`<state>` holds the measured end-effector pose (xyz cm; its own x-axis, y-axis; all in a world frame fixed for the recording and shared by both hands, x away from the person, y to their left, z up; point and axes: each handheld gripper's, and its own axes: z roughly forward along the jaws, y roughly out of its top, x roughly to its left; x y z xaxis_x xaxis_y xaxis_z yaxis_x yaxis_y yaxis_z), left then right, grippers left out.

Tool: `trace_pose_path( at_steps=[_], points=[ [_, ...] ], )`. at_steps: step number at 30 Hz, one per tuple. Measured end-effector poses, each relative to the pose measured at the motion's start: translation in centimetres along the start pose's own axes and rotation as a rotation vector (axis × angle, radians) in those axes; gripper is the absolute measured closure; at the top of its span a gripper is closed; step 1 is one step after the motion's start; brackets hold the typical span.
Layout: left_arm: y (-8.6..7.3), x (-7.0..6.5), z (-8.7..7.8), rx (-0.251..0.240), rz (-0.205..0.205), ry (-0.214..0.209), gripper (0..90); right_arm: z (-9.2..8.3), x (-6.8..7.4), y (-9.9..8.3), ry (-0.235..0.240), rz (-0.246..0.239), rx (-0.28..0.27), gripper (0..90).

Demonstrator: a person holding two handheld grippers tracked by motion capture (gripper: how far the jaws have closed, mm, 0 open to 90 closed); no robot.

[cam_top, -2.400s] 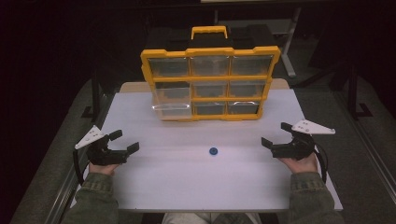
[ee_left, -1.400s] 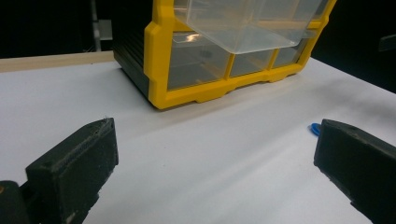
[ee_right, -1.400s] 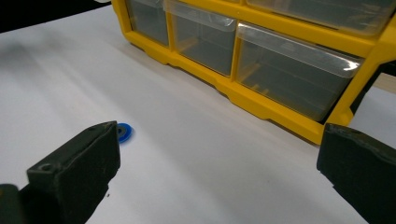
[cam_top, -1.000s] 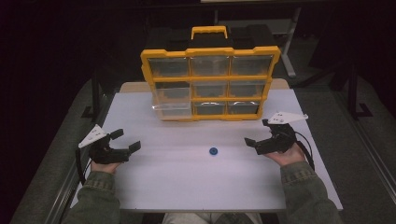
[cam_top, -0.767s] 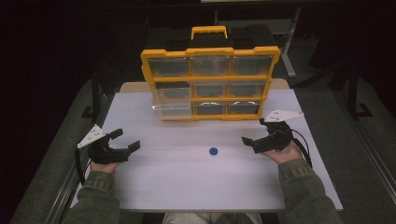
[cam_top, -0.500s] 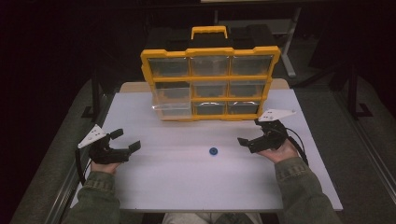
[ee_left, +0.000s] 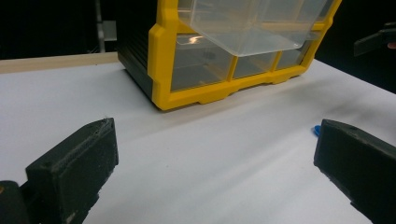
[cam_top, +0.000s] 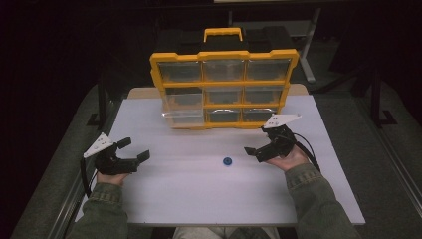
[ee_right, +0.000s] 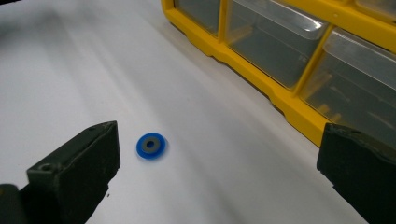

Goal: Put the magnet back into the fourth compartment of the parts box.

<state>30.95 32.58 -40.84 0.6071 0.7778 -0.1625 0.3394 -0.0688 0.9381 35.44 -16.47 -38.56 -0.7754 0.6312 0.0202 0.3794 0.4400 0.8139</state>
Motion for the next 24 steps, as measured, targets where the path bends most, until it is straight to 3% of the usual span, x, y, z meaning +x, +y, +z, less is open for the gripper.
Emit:
trace_pose_path(
  at_steps=[24],
  points=[
    [0.0,0.0,0.0,-0.005,0.007,0.000,0.0,3.8,1.7,0.6,0.074,-0.058,0.088,0.0]
  ],
)
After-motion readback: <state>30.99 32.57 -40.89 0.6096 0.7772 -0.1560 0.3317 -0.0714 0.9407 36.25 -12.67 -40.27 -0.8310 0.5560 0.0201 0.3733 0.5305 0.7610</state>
